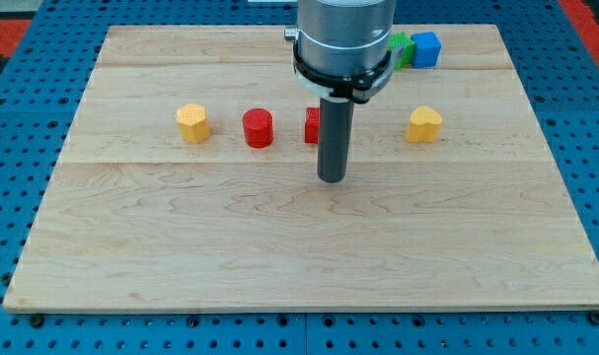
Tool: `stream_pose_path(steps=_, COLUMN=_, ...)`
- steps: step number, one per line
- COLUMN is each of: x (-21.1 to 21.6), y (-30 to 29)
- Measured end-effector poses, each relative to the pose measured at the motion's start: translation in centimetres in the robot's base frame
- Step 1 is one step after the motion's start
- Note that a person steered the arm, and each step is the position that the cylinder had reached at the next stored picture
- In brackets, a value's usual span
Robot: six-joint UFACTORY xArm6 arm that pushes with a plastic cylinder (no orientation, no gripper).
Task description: Slide the yellow heart to the bottom left of the blue cube
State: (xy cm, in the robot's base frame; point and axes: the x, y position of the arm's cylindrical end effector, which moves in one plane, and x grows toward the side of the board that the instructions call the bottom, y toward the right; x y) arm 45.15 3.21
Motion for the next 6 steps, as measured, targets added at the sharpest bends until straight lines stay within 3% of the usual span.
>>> stream_pose_path(steps=2, x=-8.6, y=17.7)
stream_pose_path(steps=3, x=-12.5, y=19.1)
stream_pose_path(steps=4, x=-6.0, y=19.7)
stream_pose_path(steps=5, x=-3.6, y=24.1)
stream_pose_path(steps=6, x=-10.2, y=29.2)
